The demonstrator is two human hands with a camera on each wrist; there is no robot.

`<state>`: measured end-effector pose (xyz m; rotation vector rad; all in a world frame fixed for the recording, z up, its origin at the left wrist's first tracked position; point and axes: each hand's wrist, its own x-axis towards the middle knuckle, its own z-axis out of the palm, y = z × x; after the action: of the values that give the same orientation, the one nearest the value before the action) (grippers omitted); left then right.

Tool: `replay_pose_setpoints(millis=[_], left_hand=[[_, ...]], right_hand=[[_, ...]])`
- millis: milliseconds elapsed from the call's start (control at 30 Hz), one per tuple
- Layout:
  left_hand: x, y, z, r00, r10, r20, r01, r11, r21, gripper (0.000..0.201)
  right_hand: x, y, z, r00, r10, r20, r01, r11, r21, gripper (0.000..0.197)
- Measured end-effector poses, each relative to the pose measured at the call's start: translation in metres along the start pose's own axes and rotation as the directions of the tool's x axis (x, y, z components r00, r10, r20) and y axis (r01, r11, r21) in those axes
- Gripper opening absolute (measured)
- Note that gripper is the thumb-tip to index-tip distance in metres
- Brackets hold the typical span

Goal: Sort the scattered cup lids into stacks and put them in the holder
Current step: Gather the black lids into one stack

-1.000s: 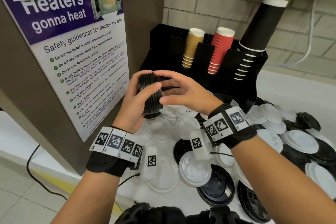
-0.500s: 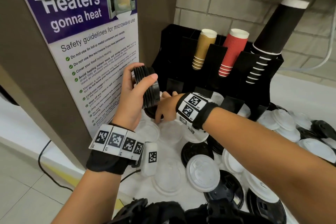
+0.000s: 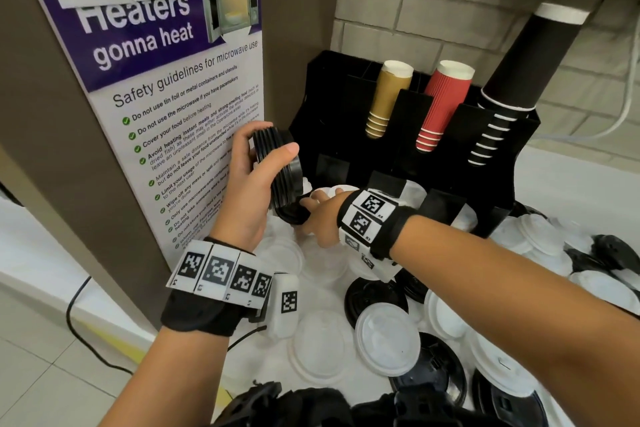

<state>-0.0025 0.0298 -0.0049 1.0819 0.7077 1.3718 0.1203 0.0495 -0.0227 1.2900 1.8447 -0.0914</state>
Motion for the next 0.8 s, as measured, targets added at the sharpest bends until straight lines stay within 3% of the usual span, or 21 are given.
replay_pose_setpoints(millis=[333, 533, 633, 733, 800], left_hand=[[0.0, -0.002, 0.001, 1.0, 0.001, -0.001, -0.001, 1.0, -0.005, 0.033], [-0.001, -0.011, 0.003, 0.999, -0.025, -0.021, 0.025, 0.999, 0.029, 0.044], [-0.002, -0.02, 0.007, 0.997, -0.055, -0.059, 0.059, 0.996, 0.067, 0.044], [-0.003, -0.027, 0.012, 0.994, -0.081, -0.078, 0.087, 0.993, 0.076, 0.039], [-0.005, -0.029, 0.018, 0.993, -0.1, -0.069, 0.104, 0.993, 0.063, 0.038]], right_hand=[[-0.009, 0.017, -0.009, 0.953, 0.236, -0.19, -0.157, 0.92, 0.358, 0.072], [-0.04, 0.047, -0.003, 0.887, 0.223, -0.404, 0.066, 0.805, 0.59, 0.072], [-0.055, 0.056, 0.008, 0.796, 0.249, -0.551, 0.245, 0.7, 0.67, 0.063], [-0.07, 0.051, 0.022, 0.629, 0.33, -0.704, 0.417, 0.621, 0.664, 0.053], [-0.079, 0.042, 0.029, 0.536, 0.381, -0.754, 0.557, 0.511, 0.654, 0.047]])
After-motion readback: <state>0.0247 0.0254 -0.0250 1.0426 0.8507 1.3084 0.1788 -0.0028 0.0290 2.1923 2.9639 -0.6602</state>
